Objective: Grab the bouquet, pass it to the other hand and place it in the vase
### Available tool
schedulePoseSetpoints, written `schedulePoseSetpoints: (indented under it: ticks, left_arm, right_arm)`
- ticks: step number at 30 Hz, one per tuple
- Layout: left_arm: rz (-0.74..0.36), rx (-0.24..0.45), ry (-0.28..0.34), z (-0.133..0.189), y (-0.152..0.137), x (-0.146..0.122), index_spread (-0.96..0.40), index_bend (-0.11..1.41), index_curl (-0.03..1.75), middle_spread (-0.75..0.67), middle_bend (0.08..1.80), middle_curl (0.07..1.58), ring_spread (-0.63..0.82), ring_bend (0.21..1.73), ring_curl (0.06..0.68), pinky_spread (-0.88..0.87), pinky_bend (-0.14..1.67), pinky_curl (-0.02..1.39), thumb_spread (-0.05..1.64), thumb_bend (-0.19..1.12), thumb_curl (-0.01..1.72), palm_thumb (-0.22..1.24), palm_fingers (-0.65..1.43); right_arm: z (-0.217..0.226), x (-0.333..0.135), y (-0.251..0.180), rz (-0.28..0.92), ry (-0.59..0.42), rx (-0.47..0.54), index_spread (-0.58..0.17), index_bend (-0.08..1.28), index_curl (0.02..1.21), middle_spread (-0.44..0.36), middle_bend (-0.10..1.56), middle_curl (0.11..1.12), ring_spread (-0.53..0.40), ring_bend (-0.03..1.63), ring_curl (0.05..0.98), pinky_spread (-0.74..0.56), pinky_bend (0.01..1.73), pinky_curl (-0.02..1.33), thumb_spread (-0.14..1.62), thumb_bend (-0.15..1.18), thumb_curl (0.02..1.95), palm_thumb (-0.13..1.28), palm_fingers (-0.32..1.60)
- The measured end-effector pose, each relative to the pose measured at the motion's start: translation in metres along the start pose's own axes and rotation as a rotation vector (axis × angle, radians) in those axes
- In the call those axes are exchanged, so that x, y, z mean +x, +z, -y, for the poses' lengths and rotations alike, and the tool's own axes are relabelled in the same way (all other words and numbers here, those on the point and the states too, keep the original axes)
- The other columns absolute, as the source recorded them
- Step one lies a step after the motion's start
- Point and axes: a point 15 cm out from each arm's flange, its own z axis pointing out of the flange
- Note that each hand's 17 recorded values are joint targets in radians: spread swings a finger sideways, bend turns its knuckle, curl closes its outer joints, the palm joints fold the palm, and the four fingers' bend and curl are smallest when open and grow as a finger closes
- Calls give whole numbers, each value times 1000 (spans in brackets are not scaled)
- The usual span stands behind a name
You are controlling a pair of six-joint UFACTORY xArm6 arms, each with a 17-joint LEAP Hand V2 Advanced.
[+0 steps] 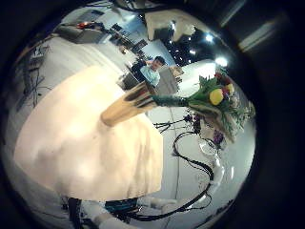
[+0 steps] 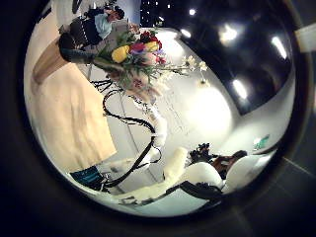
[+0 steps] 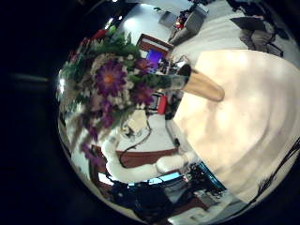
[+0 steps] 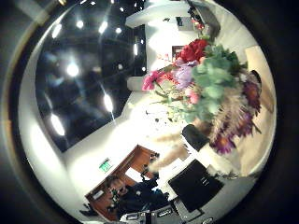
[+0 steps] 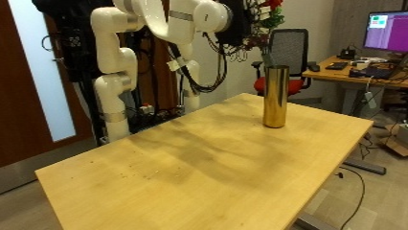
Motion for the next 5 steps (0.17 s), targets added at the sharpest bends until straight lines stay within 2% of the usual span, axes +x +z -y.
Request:
schedulePoseSetpoints:
  ticks: [5]
  left_arm:
    - [-6,-19,6,1,7,2,81,140,217,504,176,234,567,390,230,581,206,320,774,-38,336,260,-73]
  right_arm:
    - [-10,12,-17,-38,-10,0,-271,189,349,59,170,252,100,210,264,272,231,326,941,-22,536,895,98]
